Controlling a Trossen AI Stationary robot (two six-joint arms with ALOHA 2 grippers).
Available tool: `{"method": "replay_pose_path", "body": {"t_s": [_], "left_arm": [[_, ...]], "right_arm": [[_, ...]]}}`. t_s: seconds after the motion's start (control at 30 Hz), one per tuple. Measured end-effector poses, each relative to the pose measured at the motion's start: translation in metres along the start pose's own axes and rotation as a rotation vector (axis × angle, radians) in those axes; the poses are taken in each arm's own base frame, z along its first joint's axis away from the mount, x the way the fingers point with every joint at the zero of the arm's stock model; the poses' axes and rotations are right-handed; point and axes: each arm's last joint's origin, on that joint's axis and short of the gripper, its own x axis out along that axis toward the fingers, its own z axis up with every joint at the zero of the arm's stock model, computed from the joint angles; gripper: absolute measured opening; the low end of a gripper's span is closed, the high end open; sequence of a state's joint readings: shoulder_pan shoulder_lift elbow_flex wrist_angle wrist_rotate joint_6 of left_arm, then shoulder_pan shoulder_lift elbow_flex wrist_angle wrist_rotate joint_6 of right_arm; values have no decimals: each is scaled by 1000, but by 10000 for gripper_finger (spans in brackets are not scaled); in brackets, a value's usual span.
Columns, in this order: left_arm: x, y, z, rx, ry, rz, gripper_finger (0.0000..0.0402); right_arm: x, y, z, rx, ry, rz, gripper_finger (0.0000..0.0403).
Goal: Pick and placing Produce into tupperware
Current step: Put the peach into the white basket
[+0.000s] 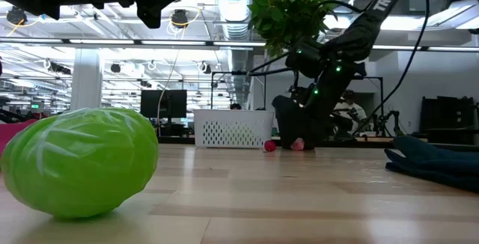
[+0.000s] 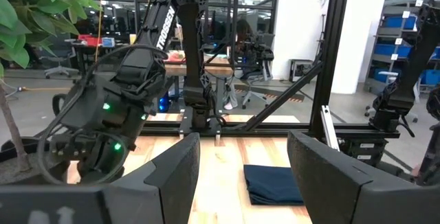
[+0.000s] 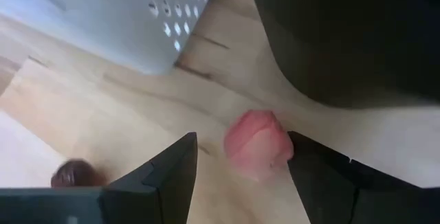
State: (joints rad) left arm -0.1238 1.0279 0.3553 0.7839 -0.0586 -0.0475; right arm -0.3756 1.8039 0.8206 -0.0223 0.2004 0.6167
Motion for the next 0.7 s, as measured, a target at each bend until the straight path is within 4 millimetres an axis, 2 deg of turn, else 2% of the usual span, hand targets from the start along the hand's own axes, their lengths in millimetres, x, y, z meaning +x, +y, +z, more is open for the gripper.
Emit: {"method": "replay_pose_path", "body": {"t_s": [0.1,0.27,0.37,0.57,0.7], "left_arm": [[0,0,0,0,0,0,210],[0,0,0,0,4,1,210],[0,0,-1,-3,7,1,210],[0,0,-1,-17,8,1,210],[0,0,-1,-17,8,2,210]], "right_arm": [[7,5,3,-20,-6,-13,244],[6,12,7,-27,5,-22,231],[2,14,9,-24,19,-35,195],[1,15,7,-50,39,-46,100],[-1,25,0,-87,38,-26,88]]}}
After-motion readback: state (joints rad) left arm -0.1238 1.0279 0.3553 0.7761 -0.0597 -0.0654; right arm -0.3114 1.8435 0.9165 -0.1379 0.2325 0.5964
